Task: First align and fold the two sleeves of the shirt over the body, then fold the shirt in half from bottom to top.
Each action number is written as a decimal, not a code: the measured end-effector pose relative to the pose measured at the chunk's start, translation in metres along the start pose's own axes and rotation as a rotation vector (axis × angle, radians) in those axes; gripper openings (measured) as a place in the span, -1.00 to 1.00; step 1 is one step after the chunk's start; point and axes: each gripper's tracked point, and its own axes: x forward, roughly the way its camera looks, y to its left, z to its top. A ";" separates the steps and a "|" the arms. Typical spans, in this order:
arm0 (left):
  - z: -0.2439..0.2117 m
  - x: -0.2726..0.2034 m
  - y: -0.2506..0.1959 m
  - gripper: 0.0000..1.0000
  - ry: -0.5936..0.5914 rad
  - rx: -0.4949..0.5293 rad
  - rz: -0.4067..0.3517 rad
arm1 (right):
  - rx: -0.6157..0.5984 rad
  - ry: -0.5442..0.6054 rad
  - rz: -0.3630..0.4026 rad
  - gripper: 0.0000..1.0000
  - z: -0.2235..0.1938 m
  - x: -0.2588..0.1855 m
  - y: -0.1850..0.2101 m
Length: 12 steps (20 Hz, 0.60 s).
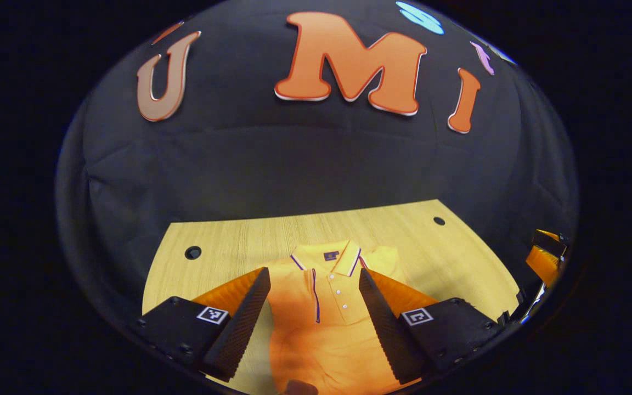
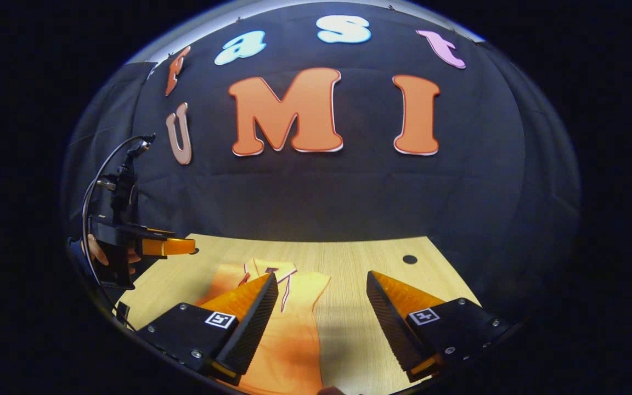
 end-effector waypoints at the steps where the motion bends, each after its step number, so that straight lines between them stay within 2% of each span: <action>1: 0.006 -0.017 0.002 0.97 -0.039 -0.009 0.010 | -0.016 -0.026 0.011 0.97 0.005 -0.002 0.003; 6: 0.023 -0.099 0.013 0.96 -0.243 -0.046 0.110 | -0.060 -0.126 0.075 0.97 0.020 -0.025 0.023; 9: 0.031 -0.139 0.012 0.96 -0.354 -0.031 0.174 | -0.069 -0.197 0.104 0.97 0.033 -0.040 0.029; 12: 0.042 -0.188 0.012 0.95 -0.462 0.019 0.235 | -0.081 -0.318 0.103 0.97 0.058 -0.059 0.035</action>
